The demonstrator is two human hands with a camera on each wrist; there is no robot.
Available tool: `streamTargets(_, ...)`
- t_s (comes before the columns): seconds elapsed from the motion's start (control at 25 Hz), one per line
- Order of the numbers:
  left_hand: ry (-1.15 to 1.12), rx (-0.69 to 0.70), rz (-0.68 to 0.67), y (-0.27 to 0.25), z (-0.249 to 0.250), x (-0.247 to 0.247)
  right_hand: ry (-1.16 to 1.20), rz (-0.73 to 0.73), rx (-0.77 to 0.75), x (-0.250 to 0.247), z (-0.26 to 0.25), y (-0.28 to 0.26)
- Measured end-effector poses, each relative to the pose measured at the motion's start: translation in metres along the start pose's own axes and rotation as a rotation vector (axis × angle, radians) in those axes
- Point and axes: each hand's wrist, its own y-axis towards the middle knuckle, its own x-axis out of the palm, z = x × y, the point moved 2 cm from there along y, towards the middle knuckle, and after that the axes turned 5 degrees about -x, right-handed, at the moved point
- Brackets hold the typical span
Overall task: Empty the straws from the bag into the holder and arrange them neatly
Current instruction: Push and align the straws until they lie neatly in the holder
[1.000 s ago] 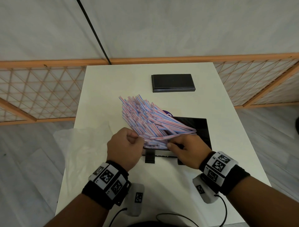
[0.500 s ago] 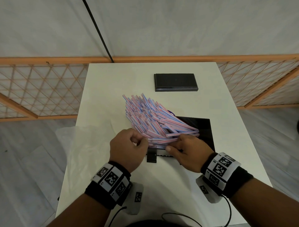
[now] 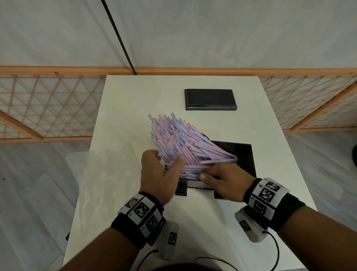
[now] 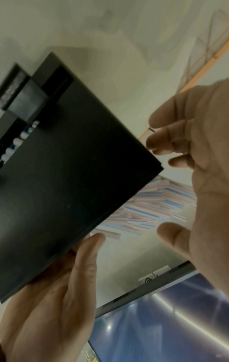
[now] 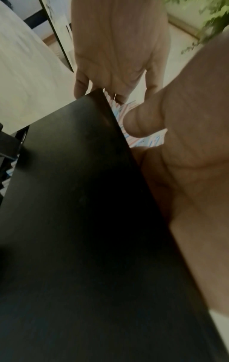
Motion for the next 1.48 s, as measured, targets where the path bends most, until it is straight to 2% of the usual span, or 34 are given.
streamTargets(0.16,-0.188,-0.047,-0.091,0.003,0.010,0.016,-0.025,-0.142,0.089,-0.004,0.001,0.001)
streamTargets(0.4,-0.257,-0.024,-0.061,0.003,0.015,0.023,0.043,-0.296,0.139,0.000,0.004,0.013)
streamTargets(0.48,-0.248,-0.009,-0.058,0.003,0.014,0.024,0.083,-0.327,0.158,-0.004,-0.001,0.016)
streamTargets(0.64,-0.174,0.035,-0.038,0.004,0.010,0.024,0.072,-0.324,0.077,-0.008,-0.013,0.021)
streamTargets(0.76,-0.060,0.076,-0.034,0.003,0.003,0.025,-0.009,-0.364,0.170,0.001,-0.004,0.024)
streamTargets(0.88,0.059,0.133,-0.049,0.005,-0.003,0.023,-0.016,-0.325,0.170,0.000,-0.005,0.023)
streamTargets(0.96,-0.021,0.113,-0.070,0.007,-0.002,0.020,0.045,-0.283,0.178,0.000,-0.006,0.022)
streamTargets(1.16,-0.316,-0.071,-0.109,0.005,0.004,0.018,0.118,-0.168,0.142,0.000,-0.004,0.018)
streamTargets(1.32,-0.312,-0.079,-0.123,0.002,0.007,0.020,0.138,-0.193,0.115,-0.002,-0.009,0.021)
streamTargets(1.48,-0.285,-0.090,-0.103,0.004,0.002,0.018,0.145,-0.170,0.005,0.001,-0.017,0.025)
